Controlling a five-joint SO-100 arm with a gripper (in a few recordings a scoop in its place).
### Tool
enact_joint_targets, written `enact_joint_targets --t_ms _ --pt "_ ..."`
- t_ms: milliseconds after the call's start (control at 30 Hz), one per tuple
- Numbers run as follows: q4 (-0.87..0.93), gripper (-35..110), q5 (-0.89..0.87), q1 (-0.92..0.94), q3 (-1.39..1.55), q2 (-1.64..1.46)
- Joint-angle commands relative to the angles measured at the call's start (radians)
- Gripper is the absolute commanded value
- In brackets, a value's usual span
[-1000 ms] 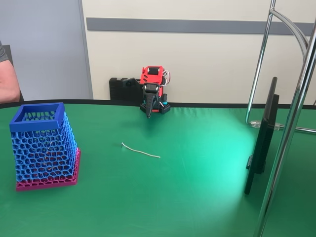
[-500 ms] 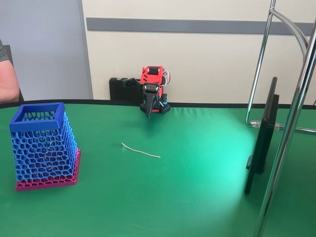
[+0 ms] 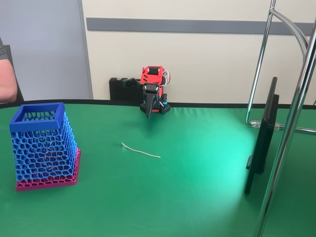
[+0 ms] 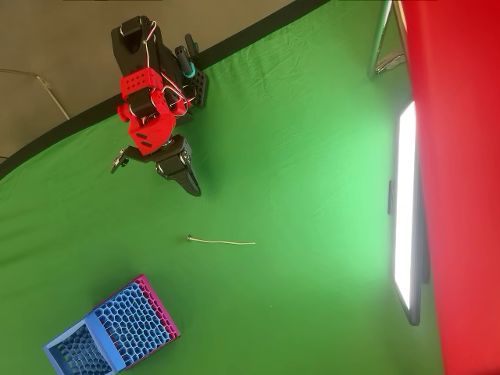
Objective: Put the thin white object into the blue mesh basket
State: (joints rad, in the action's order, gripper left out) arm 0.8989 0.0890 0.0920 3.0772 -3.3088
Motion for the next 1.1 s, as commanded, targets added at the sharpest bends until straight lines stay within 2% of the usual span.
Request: enact_joint_targets --t_ms 0,467,1067 --pt "0.005 1 0.003 -0.008 -0.054 0.040" --pt "0.049 1 -0.012 0.018 -0.293 0.264" --pt "0.101 0 -0.046 0.094 -0.762 0.848"
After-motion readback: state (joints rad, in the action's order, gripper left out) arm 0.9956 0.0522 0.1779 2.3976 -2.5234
